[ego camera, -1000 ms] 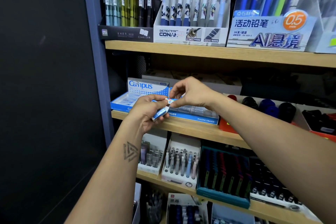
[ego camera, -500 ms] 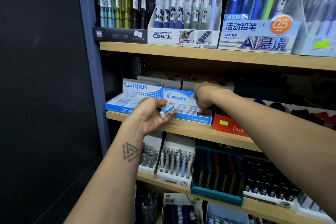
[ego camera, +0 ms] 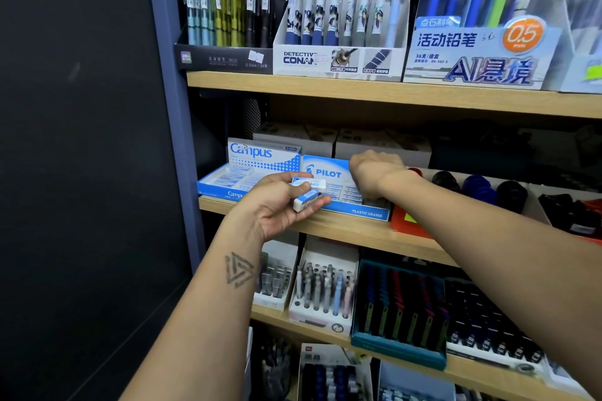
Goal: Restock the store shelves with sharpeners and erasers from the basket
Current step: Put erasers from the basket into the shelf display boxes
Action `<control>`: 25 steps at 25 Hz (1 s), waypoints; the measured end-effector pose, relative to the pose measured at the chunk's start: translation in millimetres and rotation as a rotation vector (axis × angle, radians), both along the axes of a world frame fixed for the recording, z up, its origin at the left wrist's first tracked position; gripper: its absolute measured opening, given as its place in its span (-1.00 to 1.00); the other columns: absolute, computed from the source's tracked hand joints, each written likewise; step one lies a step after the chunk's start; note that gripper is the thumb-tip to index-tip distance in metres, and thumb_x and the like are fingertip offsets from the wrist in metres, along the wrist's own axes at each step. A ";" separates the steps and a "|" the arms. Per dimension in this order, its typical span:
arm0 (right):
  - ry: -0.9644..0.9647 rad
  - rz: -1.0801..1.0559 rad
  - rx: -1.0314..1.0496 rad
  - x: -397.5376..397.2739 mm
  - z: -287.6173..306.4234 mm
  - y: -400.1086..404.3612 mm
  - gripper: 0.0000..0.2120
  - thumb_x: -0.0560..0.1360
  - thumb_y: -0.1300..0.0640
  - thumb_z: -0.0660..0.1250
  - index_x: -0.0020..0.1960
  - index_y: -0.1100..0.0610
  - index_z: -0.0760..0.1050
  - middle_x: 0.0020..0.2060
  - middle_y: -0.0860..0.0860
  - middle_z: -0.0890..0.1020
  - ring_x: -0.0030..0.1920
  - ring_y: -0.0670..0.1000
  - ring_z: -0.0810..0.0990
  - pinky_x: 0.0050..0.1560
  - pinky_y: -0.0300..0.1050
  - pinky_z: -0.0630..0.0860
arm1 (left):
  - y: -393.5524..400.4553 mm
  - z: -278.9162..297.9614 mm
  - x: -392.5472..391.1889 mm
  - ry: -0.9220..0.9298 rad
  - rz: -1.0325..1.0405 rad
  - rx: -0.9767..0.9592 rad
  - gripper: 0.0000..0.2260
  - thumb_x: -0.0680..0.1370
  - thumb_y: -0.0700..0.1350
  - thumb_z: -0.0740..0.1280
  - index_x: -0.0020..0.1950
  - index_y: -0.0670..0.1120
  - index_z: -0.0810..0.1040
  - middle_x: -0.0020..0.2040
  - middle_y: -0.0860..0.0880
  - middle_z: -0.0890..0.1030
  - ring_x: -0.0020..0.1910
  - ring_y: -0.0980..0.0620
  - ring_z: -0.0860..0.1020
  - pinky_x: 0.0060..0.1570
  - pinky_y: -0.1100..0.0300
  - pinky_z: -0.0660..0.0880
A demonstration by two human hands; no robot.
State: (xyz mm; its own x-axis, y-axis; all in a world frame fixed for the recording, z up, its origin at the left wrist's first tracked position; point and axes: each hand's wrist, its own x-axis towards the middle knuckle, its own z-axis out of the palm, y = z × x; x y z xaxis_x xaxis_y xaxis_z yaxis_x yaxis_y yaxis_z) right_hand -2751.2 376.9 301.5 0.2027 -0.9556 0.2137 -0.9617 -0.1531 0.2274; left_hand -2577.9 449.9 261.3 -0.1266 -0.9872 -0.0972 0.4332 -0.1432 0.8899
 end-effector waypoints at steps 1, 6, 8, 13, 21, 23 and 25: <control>-0.184 0.043 0.005 3.8 3.5 -1.9 -0.79 0.50 0.23 0.40 0.12 0.07 0.56 0.16 0.12 0.62 0.12 0.16 0.63 0.04 -0.01 0.58 | -0.1 0.2 0.3 -0.016 0.013 -0.005 -0.83 0.64 -0.40 0.18 0.16 -0.24 0.48 0.15 -0.37 0.56 -0.21 -0.19 0.70 -0.42 0.21 0.59; -1.122 0.359 0.506 32.8 11.2 10.6 -0.86 0.50 0.34 0.42 0.04 0.24 0.64 -0.15 0.17 0.67 -0.21 0.03 0.65 -0.08 -0.07 0.67 | -2.5 1.3 4.2 -0.090 0.129 -0.039 -0.93 0.63 -0.37 0.23 0.06 -0.23 0.43 -0.14 -0.24 0.56 -0.36 -0.04 0.54 -0.55 0.33 0.40; -1.124 0.431 0.533 34.8 6.8 12.0 -0.83 0.45 0.37 0.47 0.03 0.27 0.65 -0.17 0.15 0.67 -0.21 0.00 0.64 -0.09 -0.12 0.66 | -3.2 -0.1 7.8 -0.146 0.178 -0.049 -0.92 0.62 -0.36 0.26 -0.01 -0.21 0.43 -0.15 -0.22 0.56 -0.35 -0.04 0.52 -0.56 0.33 0.38; -1.155 0.468 0.353 38.1 2.0 2.0 -0.76 0.38 0.49 0.47 0.02 0.30 0.67 -0.18 0.12 0.69 -0.19 -0.05 0.63 -0.02 -0.17 0.61 | -6.6 -2.2 21.7 -0.176 0.233 -0.035 -0.94 0.63 -0.24 0.30 0.09 -0.20 0.49 -0.17 -0.21 0.61 -0.48 0.02 0.48 -0.62 0.36 0.30; -1.583 0.415 0.410 71.6 -11.7 -5.5 -0.71 0.38 0.48 0.47 0.07 0.31 0.57 -0.17 0.15 0.65 -0.16 0.03 0.65 -0.09 -0.16 0.65 | -14.4 -8.2 44.9 -0.073 0.321 0.029 -0.98 0.64 -0.26 0.26 0.06 -0.19 0.46 -0.21 -0.20 0.63 -0.55 0.08 0.41 -0.65 0.40 0.20; -1.777 0.329 0.528 82.6 -14.3 -4.9 -0.68 0.40 0.47 0.46 0.13 0.32 0.53 -0.11 0.22 0.65 -0.16 0.08 0.68 -0.19 -0.16 0.67 | -16.4 -8.5 48.5 0.048 0.338 0.040 -0.93 0.65 -0.27 0.25 0.12 -0.20 0.45 -0.20 -0.22 0.63 -0.56 0.09 0.41 -0.67 0.39 0.20; -1.881 0.334 0.595 91.2 -15.6 -4.0 -0.60 0.41 0.51 0.42 0.22 0.38 0.49 -0.07 0.26 0.65 -0.15 0.10 0.68 -0.22 -0.19 0.66 | -18.1 -9.1 50.9 0.122 0.345 0.040 -0.88 0.65 -0.27 0.24 0.18 -0.21 0.45 -0.17 -0.23 0.63 -0.57 0.09 0.42 -0.68 0.38 0.21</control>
State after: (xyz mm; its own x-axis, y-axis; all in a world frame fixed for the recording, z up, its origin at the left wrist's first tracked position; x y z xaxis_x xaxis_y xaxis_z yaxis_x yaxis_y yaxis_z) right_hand -2660.0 372.9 285.9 0.2966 -0.9530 0.0610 0.1862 -0.0050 -0.9825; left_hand -2527.1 431.8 252.3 0.2000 -0.9696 -0.1413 0.5645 -0.0039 0.8254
